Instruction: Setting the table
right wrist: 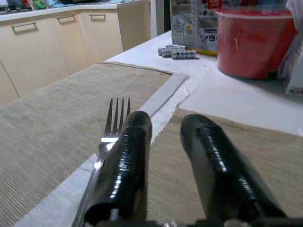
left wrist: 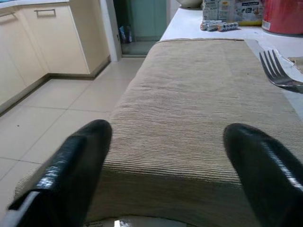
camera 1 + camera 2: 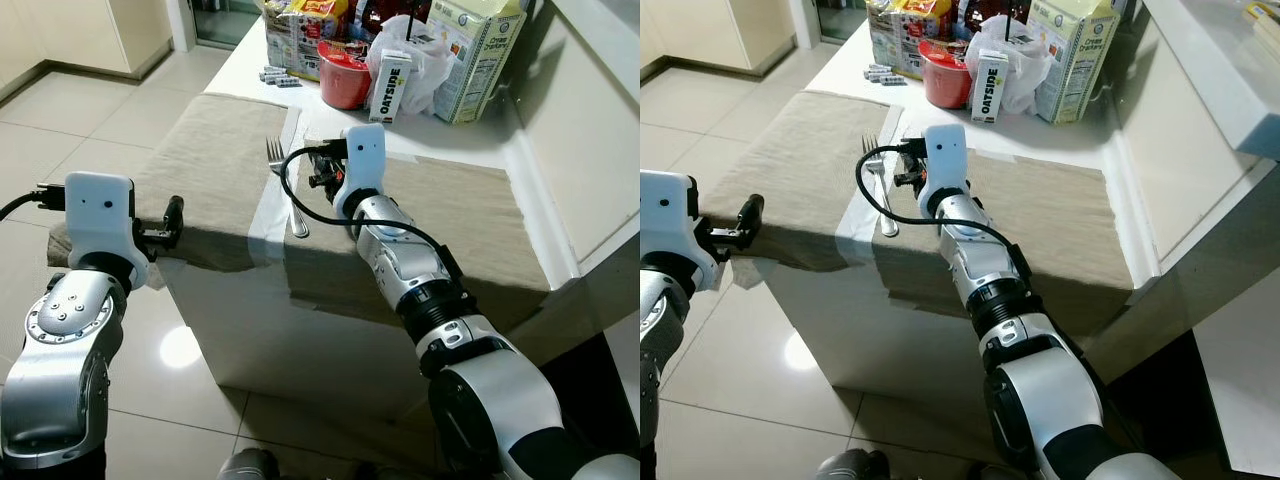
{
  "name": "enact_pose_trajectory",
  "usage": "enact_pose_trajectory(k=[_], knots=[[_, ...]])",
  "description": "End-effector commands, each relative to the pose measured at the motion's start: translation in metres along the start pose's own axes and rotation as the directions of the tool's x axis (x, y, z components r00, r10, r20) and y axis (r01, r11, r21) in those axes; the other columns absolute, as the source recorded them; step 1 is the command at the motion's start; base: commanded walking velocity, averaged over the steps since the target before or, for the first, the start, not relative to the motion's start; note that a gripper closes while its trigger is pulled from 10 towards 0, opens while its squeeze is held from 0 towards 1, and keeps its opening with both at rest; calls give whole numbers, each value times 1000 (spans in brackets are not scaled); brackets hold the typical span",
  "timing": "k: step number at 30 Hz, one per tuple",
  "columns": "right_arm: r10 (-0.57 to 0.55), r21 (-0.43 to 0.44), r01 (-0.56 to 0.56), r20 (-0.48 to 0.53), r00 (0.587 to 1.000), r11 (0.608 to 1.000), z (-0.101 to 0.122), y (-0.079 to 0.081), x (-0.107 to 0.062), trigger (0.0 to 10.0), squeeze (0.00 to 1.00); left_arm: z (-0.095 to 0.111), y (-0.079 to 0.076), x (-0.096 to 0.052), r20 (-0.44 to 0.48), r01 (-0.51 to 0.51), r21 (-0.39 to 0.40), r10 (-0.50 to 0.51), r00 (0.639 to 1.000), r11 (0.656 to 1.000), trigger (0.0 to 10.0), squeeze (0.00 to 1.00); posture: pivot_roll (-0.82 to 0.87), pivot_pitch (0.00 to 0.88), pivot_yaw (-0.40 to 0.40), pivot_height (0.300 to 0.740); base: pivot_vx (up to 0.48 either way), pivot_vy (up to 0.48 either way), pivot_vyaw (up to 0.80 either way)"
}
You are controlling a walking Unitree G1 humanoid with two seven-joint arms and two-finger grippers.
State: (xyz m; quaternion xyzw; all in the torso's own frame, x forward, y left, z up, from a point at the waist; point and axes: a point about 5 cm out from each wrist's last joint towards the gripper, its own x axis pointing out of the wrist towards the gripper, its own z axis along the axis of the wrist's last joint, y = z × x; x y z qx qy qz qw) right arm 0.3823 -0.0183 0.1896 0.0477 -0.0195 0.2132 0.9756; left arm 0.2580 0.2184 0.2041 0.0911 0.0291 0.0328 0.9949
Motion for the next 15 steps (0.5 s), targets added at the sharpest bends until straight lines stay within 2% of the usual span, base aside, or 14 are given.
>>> enact_pose_trajectory(k=[1,6,11,15], knots=[[47,6,-47,46,998,999,10,22,5,10000,1000,6,-6,-1,22,21,6,-21,1000,1000,10000,1000,219,93,-77,740,0,0,0],[18,-48,-15,53,998,999,10,18,5,10000,1000,7,-10,0,25,30,8,-30,999,1000,10000,1000,208,87,-76,740,0,0,0],[52,-25,-51,68,996,998,10,23,4,10000,1000,7,-10,0,23,33,-3,-33,999,999,10000,1000,206,82,-77,740,0,0,0],[98,27,-100,58,993,995,10,34,5,10000,1000,6,-11,0,19,35,-12,-35,999,999,10000,1000,205,77,-76,740,0,0,0]])
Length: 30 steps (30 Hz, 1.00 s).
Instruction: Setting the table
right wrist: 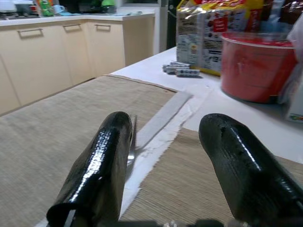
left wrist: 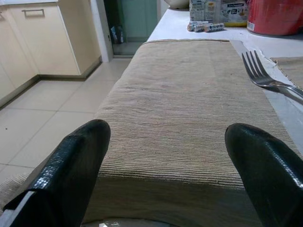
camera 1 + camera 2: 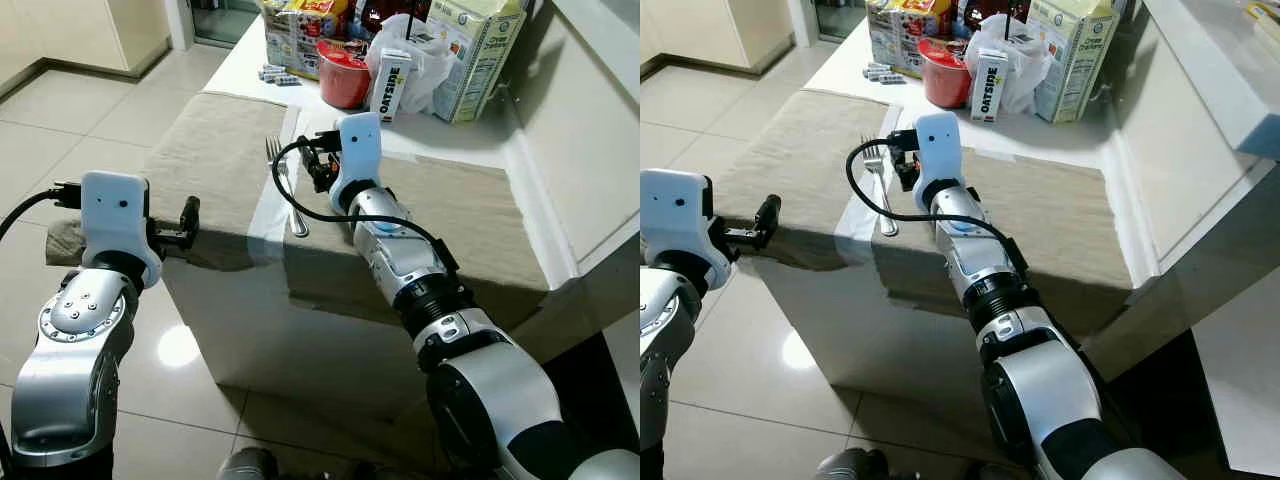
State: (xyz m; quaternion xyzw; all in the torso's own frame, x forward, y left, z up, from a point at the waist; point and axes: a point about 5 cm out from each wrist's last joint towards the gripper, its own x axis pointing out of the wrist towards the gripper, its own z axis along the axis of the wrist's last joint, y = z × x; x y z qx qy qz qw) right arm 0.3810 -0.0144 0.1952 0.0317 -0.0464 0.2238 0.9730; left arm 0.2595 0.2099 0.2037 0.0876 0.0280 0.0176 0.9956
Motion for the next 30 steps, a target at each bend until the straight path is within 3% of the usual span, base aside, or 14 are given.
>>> enact_pose_trajectory(k=[1,4,5,6,7,8,17,24,30], knots=[[72,72,-73,17,997,995,6,29,5,10000,1000,5,-3,-1,14,5,-6,-5,1000,1000,10000,1000,205,77,-76,740,0,0,0],[83,91,-83,10,997,992,5,32,5,10000,1000,5,-3,-1,14,6,-4,-6,1000,1000,10000,1000,205,77,-75,740,0,0,0],[104,109,-102,-17,994,989,3,36,5,10000,1000,5,-4,0,12,4,-2,-4,1000,1000,10000,67,207,75,-75,740,0,0,0],[104,109,-102,-17,994,989,3,36,5,10000,1000,5,-4,0,12,4,-2,-4,1000,1000,10000,67,207,75,-75,740,0,0,0],[125,122,-118,-52,991,986,0,41,5,10000,961,5,-4,0,10,3,-5,-3,1000,1000,10000,0,208,71,-75,740,0,0,0],[142,133,-132,-74,987,982,-3,45,5,10000,0,4,-5,0,8,1,-9,-1,1000,1000,10000,0,208,70,-74,740,0,0,0],[179,153,-160,-119,977,975,-12,56,4,10000,0,4,-4,-1,4,-4,-17,4,1000,1000,10000,0,216,67,-74,740,0,0,0],[232,223,-205,-102,967,953,-3,66,6,10000,0,4,-5,-1,5,-1,-15,1,1000,1000,10000,0,219,65,-77,740,0,0,0],[263,214,-242,-77,962,947,2,70,6,10000,0,5,-6,-1,8,1,-12,-1,1000,1000,10000,0,221,65,-80,740,0,0,0]])
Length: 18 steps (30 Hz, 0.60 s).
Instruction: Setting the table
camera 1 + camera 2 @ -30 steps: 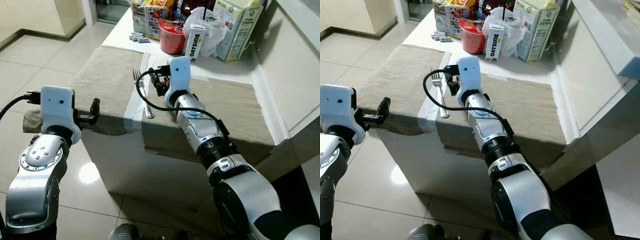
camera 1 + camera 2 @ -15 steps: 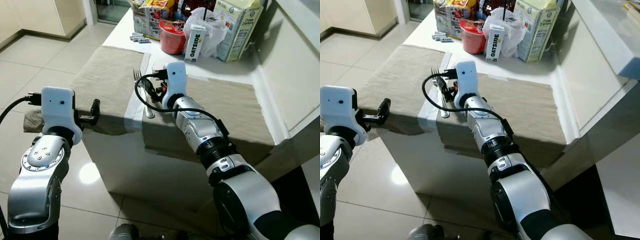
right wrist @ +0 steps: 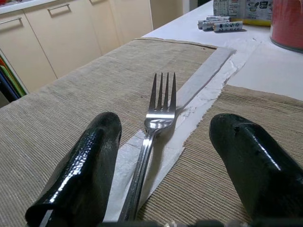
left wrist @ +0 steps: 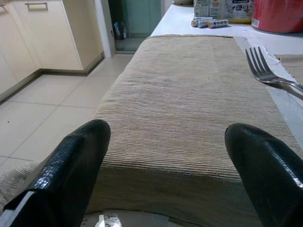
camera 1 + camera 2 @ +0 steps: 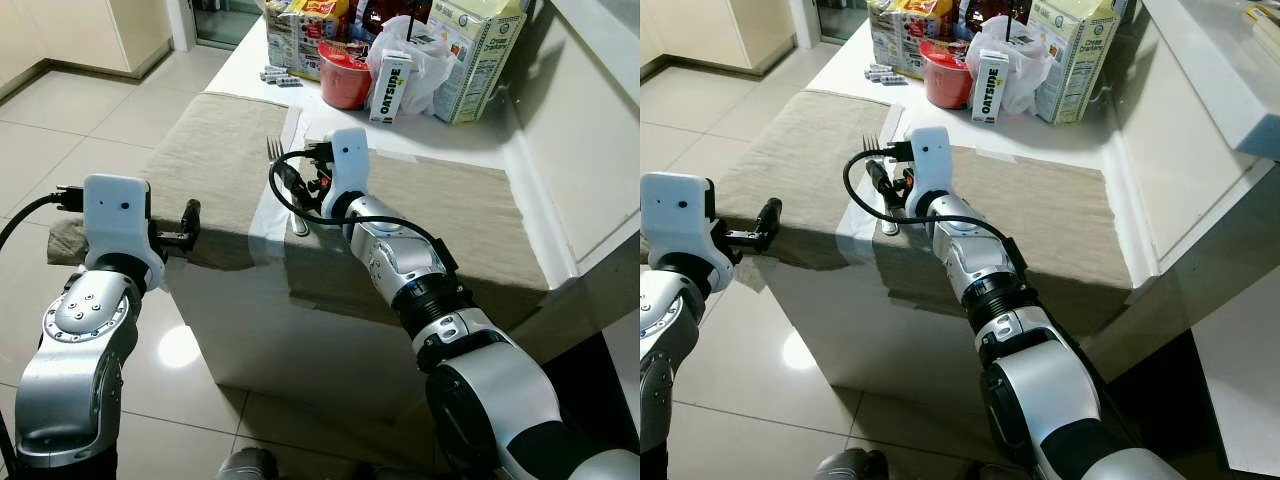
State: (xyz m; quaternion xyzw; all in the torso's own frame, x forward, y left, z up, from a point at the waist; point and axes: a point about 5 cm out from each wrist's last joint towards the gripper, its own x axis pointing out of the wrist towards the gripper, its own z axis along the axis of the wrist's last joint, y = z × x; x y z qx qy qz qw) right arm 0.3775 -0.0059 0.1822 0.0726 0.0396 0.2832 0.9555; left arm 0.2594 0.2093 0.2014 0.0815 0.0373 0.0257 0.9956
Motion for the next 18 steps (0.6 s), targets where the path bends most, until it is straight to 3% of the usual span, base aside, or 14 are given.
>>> enact_pose_trajectory(k=[1,18], knots=[[146,53,-149,47,988,987,9,62,12,10000,0,7,-5,-1,29,16,2,-16,999,1000,10000,0,220,67,-82,740,0,0,0],[108,27,-107,-38,993,994,-11,59,12,10000,0,7,-6,0,28,17,7,-17,999,1000,10000,0,224,73,-87,740,0,0,0]])
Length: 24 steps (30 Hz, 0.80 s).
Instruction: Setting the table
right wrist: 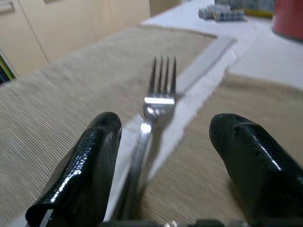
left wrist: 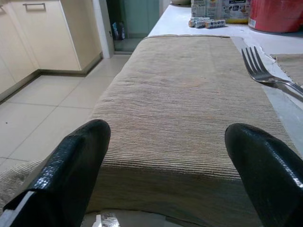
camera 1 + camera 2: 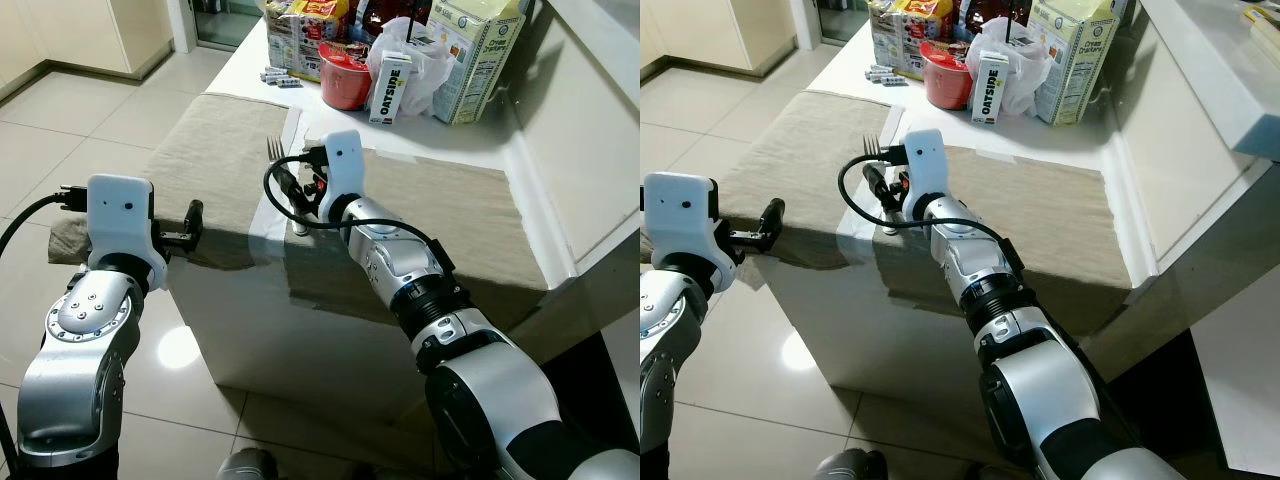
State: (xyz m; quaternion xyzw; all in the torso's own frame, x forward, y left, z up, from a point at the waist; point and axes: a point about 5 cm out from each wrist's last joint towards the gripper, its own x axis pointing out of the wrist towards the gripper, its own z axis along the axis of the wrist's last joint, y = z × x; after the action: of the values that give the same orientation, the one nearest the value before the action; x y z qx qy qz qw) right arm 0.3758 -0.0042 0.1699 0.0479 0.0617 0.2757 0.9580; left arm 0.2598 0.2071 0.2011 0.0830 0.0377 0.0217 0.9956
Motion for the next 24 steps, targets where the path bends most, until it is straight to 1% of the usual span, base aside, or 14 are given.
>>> enact_pose_trajectory(k=[1,15,16,17,24], knots=[[129,55,-130,10,992,990,1,61,11,10000,0,7,-4,-1,28,10,4,-10,1000,1000,10000,0,226,76,-87,740,0,0,0],[147,54,-146,-11,989,988,-8,64,10,10000,0,8,-3,-2,25,5,6,-5,1000,1000,10000,0,230,90,-89,740,0,0,0],[147,55,-146,-13,989,988,-9,64,10,4627,0,8,-3,-2,24,5,6,-5,1000,1000,10000,0,230,90,-89,740,0,0,0],[148,52,-147,-17,989,988,-10,64,10,0,0,8,-3,-2,24,5,6,-5,1000,1000,10000,0,230,90,-89,740,0,0,0],[147,65,-142,-72,987,988,-21,63,8,0,0,9,-3,-2,22,6,-14,-5,1000,1000,10000,0,227,97,-90,740,0,0,0]])
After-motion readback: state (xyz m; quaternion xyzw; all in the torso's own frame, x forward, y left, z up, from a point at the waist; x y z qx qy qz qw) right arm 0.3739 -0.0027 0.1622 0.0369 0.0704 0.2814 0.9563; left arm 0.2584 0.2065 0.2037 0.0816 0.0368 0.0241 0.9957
